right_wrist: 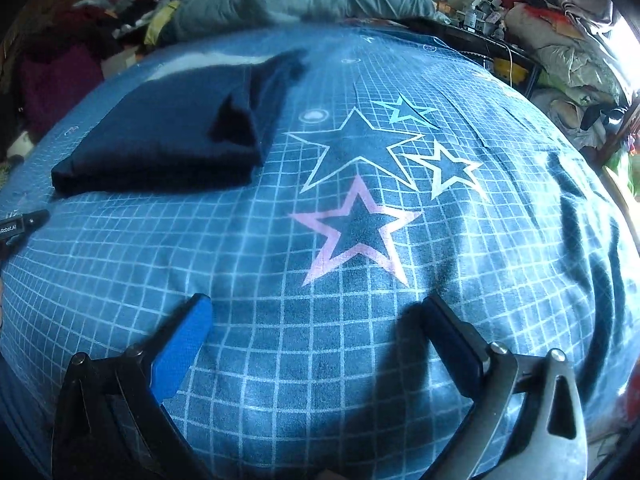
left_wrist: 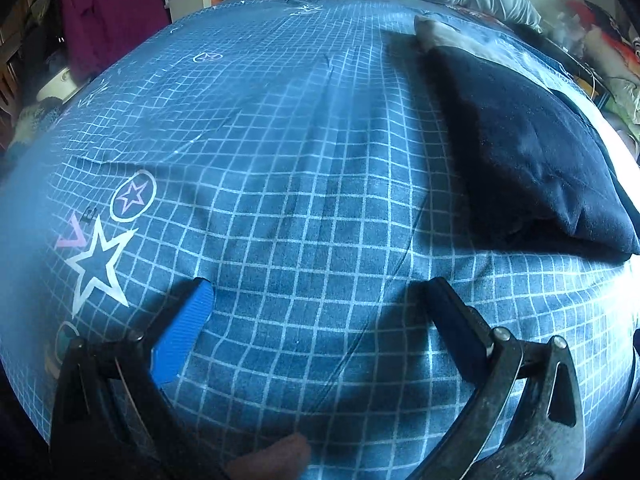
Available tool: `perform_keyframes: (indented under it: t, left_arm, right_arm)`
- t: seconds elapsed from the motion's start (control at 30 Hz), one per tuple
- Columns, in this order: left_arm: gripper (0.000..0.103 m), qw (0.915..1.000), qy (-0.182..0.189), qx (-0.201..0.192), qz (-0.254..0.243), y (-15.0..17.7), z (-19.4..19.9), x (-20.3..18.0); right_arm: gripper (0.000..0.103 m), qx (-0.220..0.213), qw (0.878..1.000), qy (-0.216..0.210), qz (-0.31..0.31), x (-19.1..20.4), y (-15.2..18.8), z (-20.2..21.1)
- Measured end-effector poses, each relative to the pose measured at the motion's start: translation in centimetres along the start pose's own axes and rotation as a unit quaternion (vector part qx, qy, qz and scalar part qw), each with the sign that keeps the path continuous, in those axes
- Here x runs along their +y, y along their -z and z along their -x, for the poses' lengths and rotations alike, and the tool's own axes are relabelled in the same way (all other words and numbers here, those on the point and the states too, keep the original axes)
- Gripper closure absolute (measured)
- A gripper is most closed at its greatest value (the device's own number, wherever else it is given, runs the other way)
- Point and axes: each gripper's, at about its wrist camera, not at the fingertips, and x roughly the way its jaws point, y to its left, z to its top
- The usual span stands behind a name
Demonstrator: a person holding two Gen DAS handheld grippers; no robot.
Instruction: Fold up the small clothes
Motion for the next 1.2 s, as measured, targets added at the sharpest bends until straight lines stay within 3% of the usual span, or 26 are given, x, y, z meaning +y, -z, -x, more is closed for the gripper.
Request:
perform_keyframes:
  t: [1.2]
  left_arm:
    - [0.0,1.0,-0.001,-0.001,0.001,0.17,0.0,-0.06]
  right_arm:
    - [0.0,-0.003,1.0,0.0,-0.006,-0.09,-0.1,-0.3]
